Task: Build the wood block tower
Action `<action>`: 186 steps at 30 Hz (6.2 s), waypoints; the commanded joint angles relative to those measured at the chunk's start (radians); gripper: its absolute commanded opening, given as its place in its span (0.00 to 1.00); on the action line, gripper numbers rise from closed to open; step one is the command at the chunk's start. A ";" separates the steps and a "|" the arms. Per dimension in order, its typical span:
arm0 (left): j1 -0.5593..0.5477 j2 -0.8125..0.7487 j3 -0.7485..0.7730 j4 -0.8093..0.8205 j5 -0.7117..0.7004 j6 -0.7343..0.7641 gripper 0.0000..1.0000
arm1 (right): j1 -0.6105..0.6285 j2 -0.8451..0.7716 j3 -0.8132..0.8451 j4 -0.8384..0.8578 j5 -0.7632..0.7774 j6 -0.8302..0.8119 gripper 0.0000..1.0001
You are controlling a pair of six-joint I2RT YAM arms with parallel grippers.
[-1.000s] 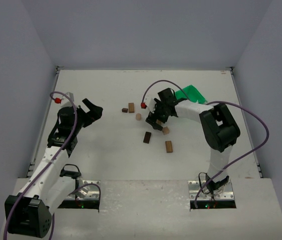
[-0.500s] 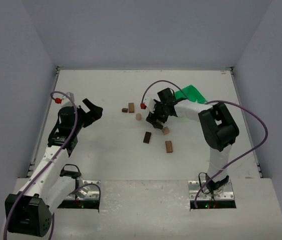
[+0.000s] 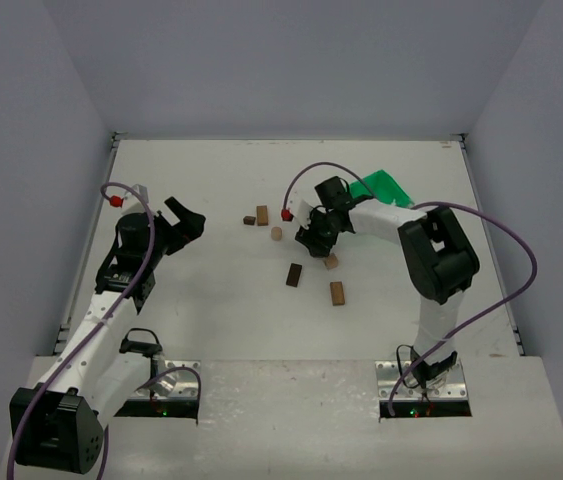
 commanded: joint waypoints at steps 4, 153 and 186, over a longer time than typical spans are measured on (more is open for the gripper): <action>-0.001 -0.025 0.011 0.034 0.019 0.011 1.00 | 0.084 -0.193 -0.039 -0.039 -0.017 -0.057 0.37; 0.000 -0.107 -0.028 0.063 0.107 0.002 1.00 | 0.403 -0.365 -0.474 -0.029 0.768 1.532 0.89; -0.001 -0.103 -0.028 0.064 0.107 -0.001 1.00 | 0.399 -0.380 -0.500 -0.009 0.749 1.533 0.63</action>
